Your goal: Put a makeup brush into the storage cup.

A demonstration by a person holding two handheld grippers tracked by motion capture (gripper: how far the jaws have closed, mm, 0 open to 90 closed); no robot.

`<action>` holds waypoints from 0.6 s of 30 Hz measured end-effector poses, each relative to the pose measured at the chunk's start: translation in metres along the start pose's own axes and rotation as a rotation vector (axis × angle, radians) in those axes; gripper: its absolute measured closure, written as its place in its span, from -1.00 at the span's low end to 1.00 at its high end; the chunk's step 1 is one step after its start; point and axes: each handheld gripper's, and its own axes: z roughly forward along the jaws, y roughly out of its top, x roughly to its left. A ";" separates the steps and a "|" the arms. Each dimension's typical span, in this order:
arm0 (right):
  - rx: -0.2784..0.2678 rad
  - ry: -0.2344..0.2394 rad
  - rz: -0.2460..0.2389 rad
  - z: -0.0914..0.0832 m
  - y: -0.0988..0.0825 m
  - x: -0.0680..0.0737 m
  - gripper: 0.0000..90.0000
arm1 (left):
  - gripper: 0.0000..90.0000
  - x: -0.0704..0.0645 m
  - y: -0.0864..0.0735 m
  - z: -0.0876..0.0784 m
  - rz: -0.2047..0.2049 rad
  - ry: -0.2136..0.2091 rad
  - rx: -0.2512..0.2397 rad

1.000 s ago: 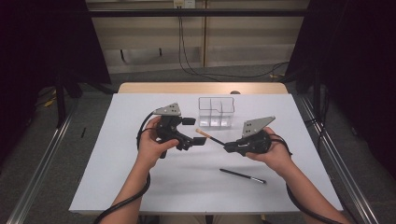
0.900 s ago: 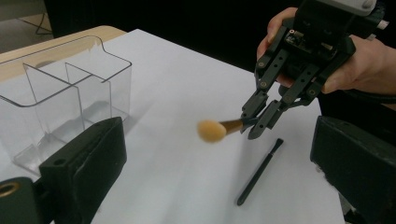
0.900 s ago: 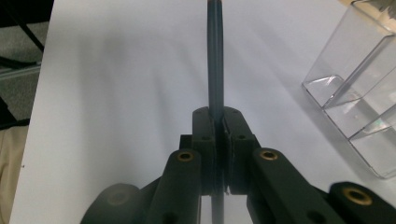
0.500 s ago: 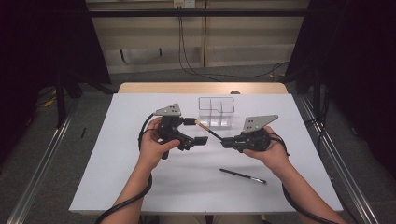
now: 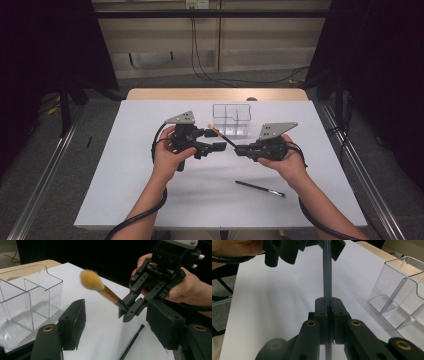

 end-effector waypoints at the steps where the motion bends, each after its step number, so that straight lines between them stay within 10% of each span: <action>1: 0.000 0.000 0.000 0.000 0.000 0.000 0.89 | -0.26 0.000 0.000 0.001 0.000 0.000 0.003; 18: -0.011 -0.005 0.026 0.005 0.003 0.003 0.89 | 0.35 -0.002 -0.001 0.009 -0.004 0.012 -0.003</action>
